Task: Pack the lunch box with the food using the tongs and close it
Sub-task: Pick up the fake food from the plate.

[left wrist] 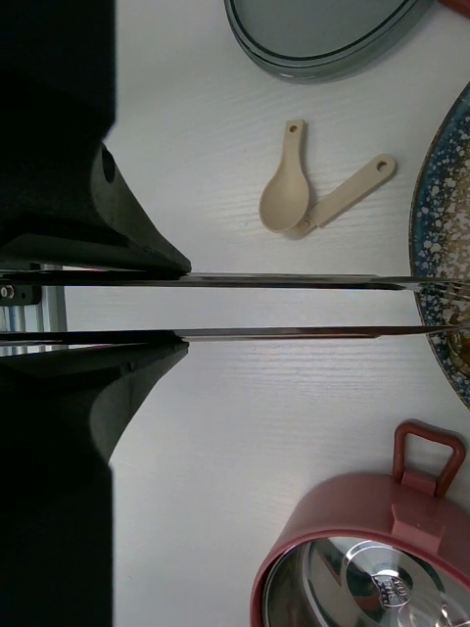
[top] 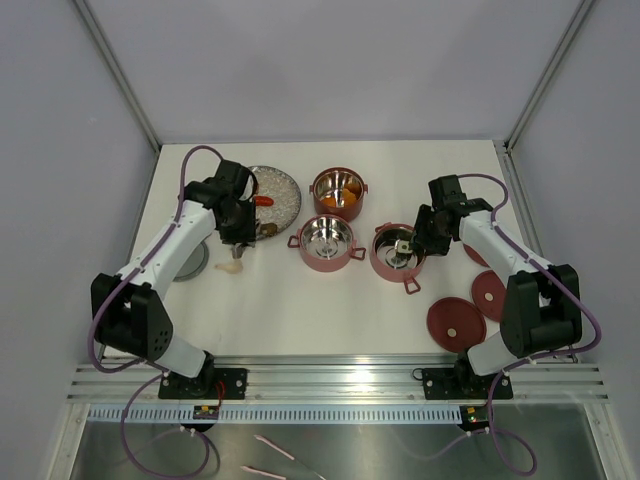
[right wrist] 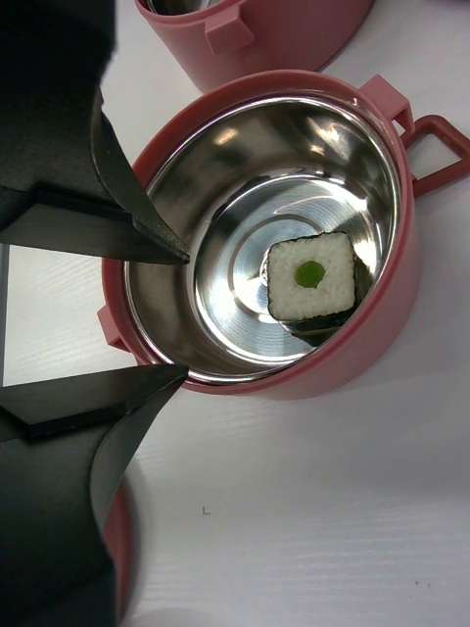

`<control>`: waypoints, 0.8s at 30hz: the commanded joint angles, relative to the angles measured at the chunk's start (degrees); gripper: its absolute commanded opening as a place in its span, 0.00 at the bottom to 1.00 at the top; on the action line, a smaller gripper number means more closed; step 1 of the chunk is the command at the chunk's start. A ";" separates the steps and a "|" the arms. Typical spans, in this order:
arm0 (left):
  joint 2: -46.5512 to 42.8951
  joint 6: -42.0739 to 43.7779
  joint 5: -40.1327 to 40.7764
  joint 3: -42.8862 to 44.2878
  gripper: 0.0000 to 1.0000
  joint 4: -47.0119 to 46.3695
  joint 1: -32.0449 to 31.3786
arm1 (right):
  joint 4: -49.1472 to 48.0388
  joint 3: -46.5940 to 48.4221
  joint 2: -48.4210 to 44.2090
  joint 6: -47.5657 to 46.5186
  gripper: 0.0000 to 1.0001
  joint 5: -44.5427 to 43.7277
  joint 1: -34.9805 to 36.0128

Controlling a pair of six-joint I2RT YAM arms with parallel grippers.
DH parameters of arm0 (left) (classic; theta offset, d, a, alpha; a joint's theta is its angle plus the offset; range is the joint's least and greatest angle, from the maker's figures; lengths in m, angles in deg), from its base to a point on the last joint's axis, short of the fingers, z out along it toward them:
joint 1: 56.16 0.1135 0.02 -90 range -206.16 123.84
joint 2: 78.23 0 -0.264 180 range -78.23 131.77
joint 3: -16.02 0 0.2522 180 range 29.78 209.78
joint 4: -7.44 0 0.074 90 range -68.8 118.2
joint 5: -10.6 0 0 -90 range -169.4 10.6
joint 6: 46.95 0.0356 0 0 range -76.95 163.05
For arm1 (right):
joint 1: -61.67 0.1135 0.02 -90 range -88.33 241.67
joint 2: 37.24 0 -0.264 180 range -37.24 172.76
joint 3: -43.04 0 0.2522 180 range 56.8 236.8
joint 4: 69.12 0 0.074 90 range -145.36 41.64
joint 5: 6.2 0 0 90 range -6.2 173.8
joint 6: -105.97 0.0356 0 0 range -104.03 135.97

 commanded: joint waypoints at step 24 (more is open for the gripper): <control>-3.86 -18.08 8.17 -1.68 0.38 -10.98 -2.47 | -1.10 1.42 0.52 0.94 0.53 0.85 1.59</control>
